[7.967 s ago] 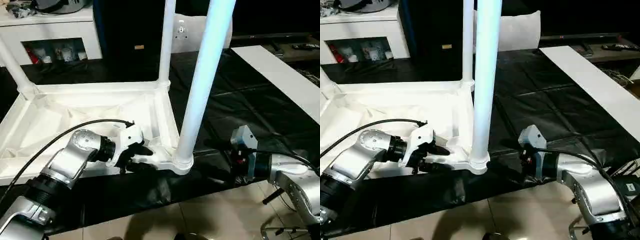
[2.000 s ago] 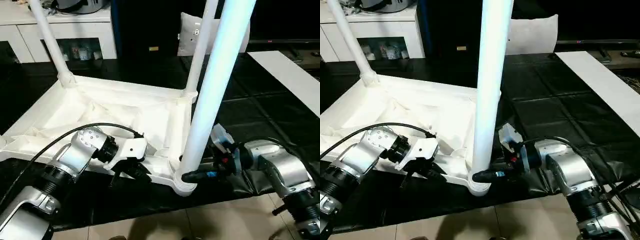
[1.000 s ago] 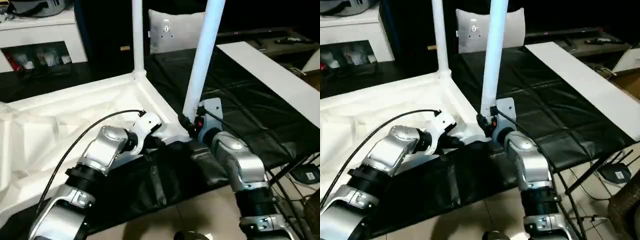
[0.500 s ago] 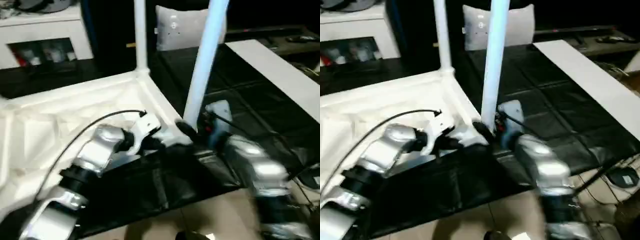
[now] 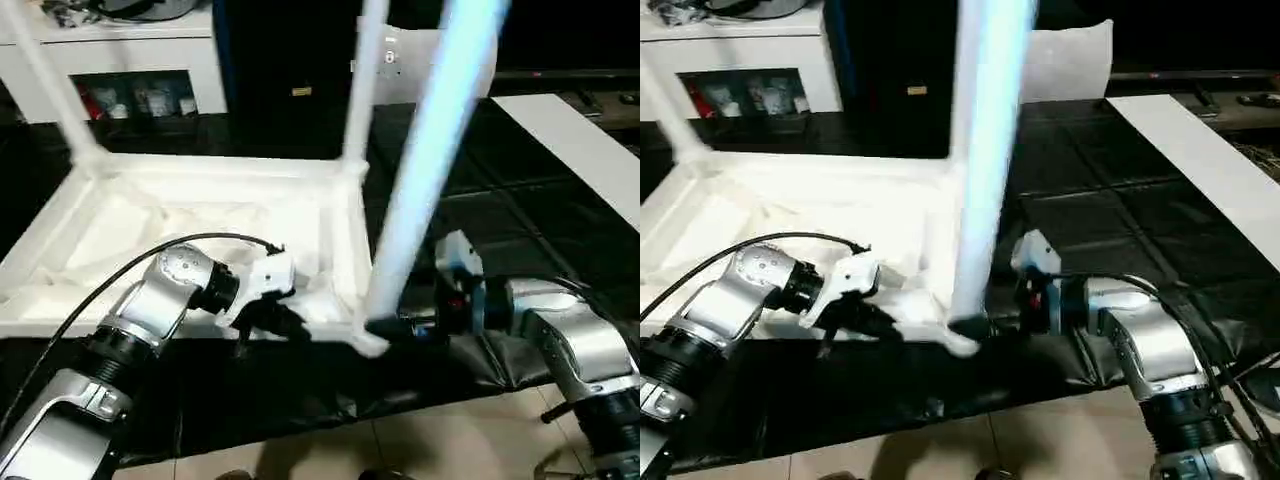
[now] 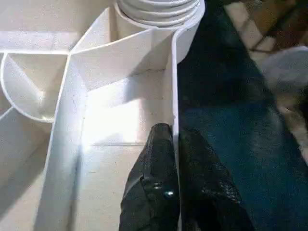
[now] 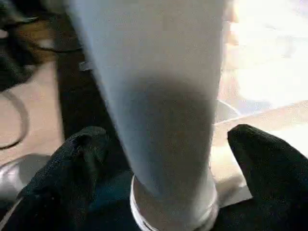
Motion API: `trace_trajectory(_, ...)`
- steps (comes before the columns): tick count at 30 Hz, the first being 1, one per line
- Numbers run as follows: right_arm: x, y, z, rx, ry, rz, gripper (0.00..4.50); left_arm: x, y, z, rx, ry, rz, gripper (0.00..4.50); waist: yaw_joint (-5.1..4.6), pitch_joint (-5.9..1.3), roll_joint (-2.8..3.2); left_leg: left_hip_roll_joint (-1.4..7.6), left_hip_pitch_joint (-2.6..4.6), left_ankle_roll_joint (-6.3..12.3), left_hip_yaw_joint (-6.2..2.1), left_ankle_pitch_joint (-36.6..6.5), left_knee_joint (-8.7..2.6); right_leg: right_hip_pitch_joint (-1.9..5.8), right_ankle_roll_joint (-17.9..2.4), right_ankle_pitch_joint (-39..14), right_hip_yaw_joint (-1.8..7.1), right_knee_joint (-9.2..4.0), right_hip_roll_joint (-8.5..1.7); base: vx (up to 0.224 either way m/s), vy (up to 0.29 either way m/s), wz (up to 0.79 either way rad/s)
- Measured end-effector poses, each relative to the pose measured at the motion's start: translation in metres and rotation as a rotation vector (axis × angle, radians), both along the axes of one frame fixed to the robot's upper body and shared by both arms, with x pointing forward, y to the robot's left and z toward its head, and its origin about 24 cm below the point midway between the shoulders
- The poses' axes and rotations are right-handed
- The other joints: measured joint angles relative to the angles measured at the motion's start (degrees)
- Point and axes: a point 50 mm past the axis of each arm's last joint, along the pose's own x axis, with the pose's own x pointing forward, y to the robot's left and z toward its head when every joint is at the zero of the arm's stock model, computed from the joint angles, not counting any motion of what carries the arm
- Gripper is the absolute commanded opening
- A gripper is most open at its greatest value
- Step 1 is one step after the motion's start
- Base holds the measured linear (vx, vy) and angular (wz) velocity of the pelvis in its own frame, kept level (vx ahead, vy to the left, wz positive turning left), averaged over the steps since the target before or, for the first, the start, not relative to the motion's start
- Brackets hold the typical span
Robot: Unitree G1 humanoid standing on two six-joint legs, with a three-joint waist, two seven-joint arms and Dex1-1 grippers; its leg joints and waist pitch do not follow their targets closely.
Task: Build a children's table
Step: Rotate leg to tighten
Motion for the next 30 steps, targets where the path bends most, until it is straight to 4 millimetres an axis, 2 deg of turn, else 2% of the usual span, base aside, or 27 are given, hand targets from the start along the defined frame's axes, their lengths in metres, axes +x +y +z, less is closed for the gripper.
trace_trajectory(2,0.001,-0.001,-0.001,-0.016,0.022,0.039,4.21,-0.002,0.003,0.001,0.012,0.003,-0.033,0.0,0.01,0.0,-0.01,0.02,0.01,0.01,0.01,0.0,0.01,-0.01,0.0,0.0,-0.01,0.04,0.01,0.0,0.0,0.0)
trace_trajectory(5,0.001,-0.002,-0.002,-0.019,0.034,0.073,3.84,-0.004,0.003,0.001,0.021,0.005,-0.071,0.0,0.07,-0.02,-0.05,0.03,0.03,0.01,0.03,0.0,0.04,0.01,0.0,0.0,-0.02,0.07,0.0,0.0,0.0,0.0)
trace_trajectory(8,0.0,0.001,-0.005,-0.021,0.044,0.123,3.69,-0.005,0.004,0.001,0.027,0.005,-0.095,0.0,-0.05,-0.03,-0.17,0.04,0.02,0.01,0.02,0.0,0.1,0.02,0.0,0.0,-0.02,0.08,0.01,0.0,0.0,0.0)
trace_trajectory(9,0.0,0.001,-0.005,-0.022,0.047,0.132,3.42,-0.005,0.004,0.001,0.028,0.004,-0.098,0.0,-0.04,-0.02,-0.2,0.05,0.02,0.01,0.02,0.0,0.1,0.02,0.0,0.0,-0.02,0.08,0.01,0.0,0.0,0.0)
trace_trajectory(13,-0.001,0.002,-0.005,-0.016,0.044,0.158,3.23,-0.005,0.004,0.001,0.029,0.003,-0.103,0.0,-0.01,0.0,-0.36,0.05,0.02,0.01,0.02,0.0,0.12,0.03,0.0,0.0,-0.02,0.08,0.0,0.0,0.0,0.0)
trace_trajectory(14,-0.001,0.002,-0.005,-0.015,0.045,0.161,2.99,-0.005,0.004,0.001,0.029,0.001,-0.104,0.0,-0.02,0.01,-0.4,0.05,0.02,0.01,0.01,0.0,0.12,0.03,0.0,0.0,-0.02,0.08,0.0,0.0,0.0,0.0)
trace_trajectory(17,-0.002,0.003,-0.005,-0.009,0.051,0.172,2.81,-0.005,0.005,0.002,0.029,-0.003,-0.109,0.0,-0.01,0.02,-0.47,0.05,0.02,0.01,0.02,0.0,0.12,0.03,0.0,0.0,-0.02,0.09,0.01,0.0,0.0,0.0)
trace_trajectory(18,-0.002,0.004,-0.005,-0.007,0.052,0.174,2.57,-0.005,0.005,0.002,0.029,-0.004,-0.108,0.0,-0.02,0.02,-0.47,0.06,0.02,0.01,0.02,0.0,0.12,0.03,0.0,0.0,-0.02,0.09,0.01,0.0,0.0,0.0)
trace_trajectory(22,-0.003,0.005,-0.006,0.002,0.063,0.187,2.48,-0.005,0.006,0.002,0.031,-0.005,-0.108,0.0,-0.04,0.02,-0.48,0.06,0.04,0.01,0.02,0.0,0.12,0.03,0.0,0.0,-0.02,0.11,0.01,0.0,0.0,0.0)
trace_trajectory(23,-0.003,0.006,-0.006,0.005,0.068,0.189,2.23,-0.005,0.006,0.002,0.032,-0.003,-0.11,0.0,-0.05,0.02,-0.48,0.06,0.04,0.01,0.01,0.0,0.12,0.02,0.0,0.0,-0.02,0.12,0.01,0.0,0.0,0.0)
trace_trajectory(30,-0.005,0.007,-0.005,0.03,0.114,0.163,2.02,-0.005,0.008,0.004,0.025,0.018,-0.097,0.0,-0.04,0.02,-0.48,0.06,0.19,-0.05,0.01,0.0,0.12,0.12,0.3,-0.2,0.0,0.16,0.01,0.0,0.0,0.0)
